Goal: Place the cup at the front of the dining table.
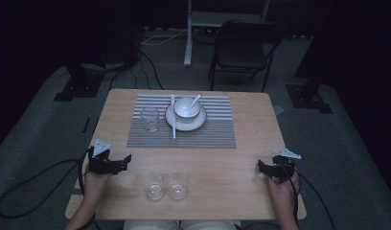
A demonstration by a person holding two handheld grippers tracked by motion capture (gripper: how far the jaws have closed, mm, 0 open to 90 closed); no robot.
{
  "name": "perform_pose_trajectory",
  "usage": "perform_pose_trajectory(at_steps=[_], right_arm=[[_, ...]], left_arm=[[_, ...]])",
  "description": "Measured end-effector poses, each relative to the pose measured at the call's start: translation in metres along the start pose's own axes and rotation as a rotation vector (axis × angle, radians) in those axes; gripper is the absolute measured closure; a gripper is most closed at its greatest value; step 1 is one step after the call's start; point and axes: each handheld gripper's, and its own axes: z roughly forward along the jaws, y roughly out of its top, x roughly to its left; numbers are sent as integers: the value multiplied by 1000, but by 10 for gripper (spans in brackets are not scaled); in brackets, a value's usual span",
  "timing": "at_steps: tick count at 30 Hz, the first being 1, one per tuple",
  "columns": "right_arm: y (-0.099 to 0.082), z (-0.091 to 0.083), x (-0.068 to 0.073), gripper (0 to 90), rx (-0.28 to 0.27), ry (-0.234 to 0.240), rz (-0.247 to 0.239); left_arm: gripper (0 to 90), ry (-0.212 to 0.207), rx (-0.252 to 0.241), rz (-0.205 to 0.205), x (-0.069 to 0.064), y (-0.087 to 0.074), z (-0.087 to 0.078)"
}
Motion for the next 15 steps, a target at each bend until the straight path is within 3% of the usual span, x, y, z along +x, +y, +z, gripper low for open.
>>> perform_pose_trajectory(at_steps=[10, 15], right_arm=[[0, 0, 0, 120, 0, 0, 2], [0, 0, 0, 120, 0, 0, 1]], left_arm=[[0, 18, -12, -3, 3, -17, -12], [0, -2, -26, -19, 4, -24, -19]])
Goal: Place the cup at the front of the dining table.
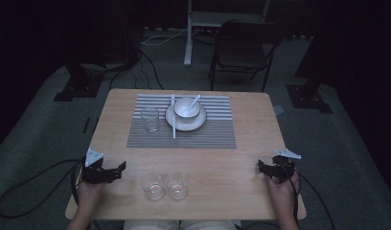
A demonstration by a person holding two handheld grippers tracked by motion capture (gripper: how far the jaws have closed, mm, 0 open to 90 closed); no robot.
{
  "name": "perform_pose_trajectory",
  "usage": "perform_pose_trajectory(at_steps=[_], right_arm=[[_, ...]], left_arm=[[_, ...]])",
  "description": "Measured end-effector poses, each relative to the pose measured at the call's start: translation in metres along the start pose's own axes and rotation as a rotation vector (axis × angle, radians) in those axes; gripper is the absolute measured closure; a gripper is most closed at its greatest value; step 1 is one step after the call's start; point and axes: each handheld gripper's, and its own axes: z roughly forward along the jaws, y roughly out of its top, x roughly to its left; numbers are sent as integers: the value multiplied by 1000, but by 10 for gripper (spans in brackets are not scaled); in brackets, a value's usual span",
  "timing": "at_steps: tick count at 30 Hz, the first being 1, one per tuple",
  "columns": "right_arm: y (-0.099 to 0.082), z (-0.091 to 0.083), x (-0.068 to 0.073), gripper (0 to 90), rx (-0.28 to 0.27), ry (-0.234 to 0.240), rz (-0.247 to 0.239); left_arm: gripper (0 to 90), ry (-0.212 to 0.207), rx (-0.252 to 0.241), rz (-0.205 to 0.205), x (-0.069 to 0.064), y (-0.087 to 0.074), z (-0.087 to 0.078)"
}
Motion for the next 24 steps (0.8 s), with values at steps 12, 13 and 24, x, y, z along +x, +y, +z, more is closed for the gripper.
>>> perform_pose_trajectory(at_steps=[12, 13, 24], right_arm=[[0, 0, 0, 120, 0, 0, 0], [0, 0, 0, 120, 0, 0, 0], [0, 0, 0, 120, 1, 0, 0]], left_arm=[[0, -5, -38, 17, 5, -20, -17], [0, -8, -43, 10, 6, -22, -20], [0, -20, -66, 19, 18, -41, -43]])
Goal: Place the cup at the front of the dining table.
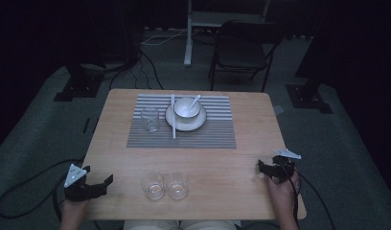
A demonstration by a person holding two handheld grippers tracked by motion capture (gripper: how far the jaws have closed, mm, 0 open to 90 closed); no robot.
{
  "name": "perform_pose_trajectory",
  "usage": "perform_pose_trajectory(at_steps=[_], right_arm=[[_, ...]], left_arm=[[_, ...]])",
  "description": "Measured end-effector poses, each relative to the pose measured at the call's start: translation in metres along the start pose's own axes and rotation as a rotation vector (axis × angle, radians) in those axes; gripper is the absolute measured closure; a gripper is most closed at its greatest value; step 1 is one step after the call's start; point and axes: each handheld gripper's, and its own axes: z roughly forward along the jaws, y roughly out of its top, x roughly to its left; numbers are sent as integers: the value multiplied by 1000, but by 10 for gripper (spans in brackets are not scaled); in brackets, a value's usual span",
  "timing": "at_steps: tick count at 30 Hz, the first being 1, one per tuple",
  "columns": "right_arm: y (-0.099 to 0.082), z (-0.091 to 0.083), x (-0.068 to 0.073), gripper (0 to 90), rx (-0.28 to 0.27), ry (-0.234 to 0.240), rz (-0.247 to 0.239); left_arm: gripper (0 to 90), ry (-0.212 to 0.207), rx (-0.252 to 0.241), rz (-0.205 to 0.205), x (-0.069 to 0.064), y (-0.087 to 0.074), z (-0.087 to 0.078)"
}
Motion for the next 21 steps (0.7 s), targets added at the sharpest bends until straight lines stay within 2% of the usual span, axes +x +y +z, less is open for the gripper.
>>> perform_pose_trajectory(at_steps=[4, 10, 15, 21], right_arm=[[0, 0, 0, 120, 0, 0, 0], [0, 0, 0, 120, 0, 0, 0], [0, 0, 0, 120, 0, 0, 0], [0, 0, 0, 120, 0, -1, 1]], left_arm=[[0, -9, -6, 24, 1, -7, -8], [0, 4, -16, 2, 5, -16, -19], [0, -2, -4, 5, 6, -25, -25], [0, 45, -13, 3, 11, -37, -37]])
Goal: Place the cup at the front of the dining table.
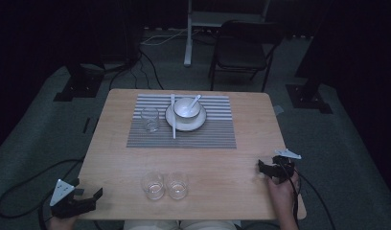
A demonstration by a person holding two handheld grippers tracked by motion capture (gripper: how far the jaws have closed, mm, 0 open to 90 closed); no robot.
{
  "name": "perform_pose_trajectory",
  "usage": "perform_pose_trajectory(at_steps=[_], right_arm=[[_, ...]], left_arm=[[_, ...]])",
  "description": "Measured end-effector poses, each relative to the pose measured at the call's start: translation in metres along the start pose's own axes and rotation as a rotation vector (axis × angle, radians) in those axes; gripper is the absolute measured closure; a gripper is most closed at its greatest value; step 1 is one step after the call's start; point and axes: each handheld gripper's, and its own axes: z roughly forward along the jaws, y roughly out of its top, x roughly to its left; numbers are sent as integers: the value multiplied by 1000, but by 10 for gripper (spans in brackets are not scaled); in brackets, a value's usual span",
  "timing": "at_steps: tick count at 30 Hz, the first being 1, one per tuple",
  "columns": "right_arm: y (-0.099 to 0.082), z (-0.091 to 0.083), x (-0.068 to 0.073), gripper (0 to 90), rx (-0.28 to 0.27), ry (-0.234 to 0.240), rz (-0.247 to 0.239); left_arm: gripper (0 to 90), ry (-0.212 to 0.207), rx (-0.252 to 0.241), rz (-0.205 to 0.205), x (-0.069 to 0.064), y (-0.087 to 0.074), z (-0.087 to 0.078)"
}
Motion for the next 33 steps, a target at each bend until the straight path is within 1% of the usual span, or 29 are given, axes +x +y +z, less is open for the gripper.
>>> perform_pose_trajectory(at_steps=[2, 3, 4, 5, 6, 7, 9, 12, 14, 15, 16, 18, 19, 20, 21, 22, 23, 24, 26, 28, 29, 33], right_arm=[[0, 0, 0, 120, 0, 0, 0], [0, 0, 0, 120, 0, 0, 1], [0, 0, 0, 120, 0, -1, 1], [0, 0, 0, 120, 0, -1, 1], [0, 0, 0, 120, 0, 0, 1], [0, 0, 0, 120, 0, 0, 1], [0, 0, 0, 120, 0, 0, 1], [0, 0, 0, 120, 0, 0, 1], [0, 0, 0, 120, 0, 0, 1], [0, 0, 0, 120, 0, 0, 1], [0, 0, 0, 119, 0, 0, 1], [0, 0, 0, 120, 0, 0, 1], [0, 0, 0, 120, 0, 0, 1], [0, 0, 0, 120, 0, 0, 1], [0, 0, 0, 120, 0, 0, 1], [0, 0, 0, 120, 0, 0, 1], [0, 0, 0, 119, 0, 0, 1], [0, 0, 0, 120, 0, 0, 1], [0, 0, 0, 119, 0, 0, 1], [0, 0, 0, 120, 0, 0, 1], [0, 0, 0, 120, 0, 0, 1], [0, 0, 0, 120, 0, 0, 1]], left_arm=[[0, 21, -1, 17, 3, -5, -5], [0, 33, -9, 19, 4, -7, -7], [0, 39, -23, 9, 6, -10, -10], [0, 39, -23, 9, 6, -10, -10], [0, 50, -27, -20, 10, -14, -14], [0, 59, -38, -30, 12, -16, -16], [0, 82, -37, -41, 15, -18, -19], [0, 103, -53, -66, 19, -23, -23], [0, 130, -70, -82, 22, -26, -26], [0, 160, -82, -79, 23, -28, -28], [0, 209, -100, -66, 22, -29, -31], [0, 270, -116, -59, 23, -30, -35], [0, 270, -130, -66, 24, -31, -37], [0, 252, -136, -81, 25, -32, -38], [0, 249, -128, -82, 25, -35, -38], [0, 249, -110, -84, 26, -37, -37], [0, 233, -102, -94, 27, -39, -36], [0, 220, -110, -105, 27, -41, -37], [0, 222, -112, -120, 28, -43, -39], [0, 216, -125, -131, 29, -45, -40], [0, 218, -123, -128, 29, -45, -41], [0, 212, -142, -133, 28, -45, -42]])
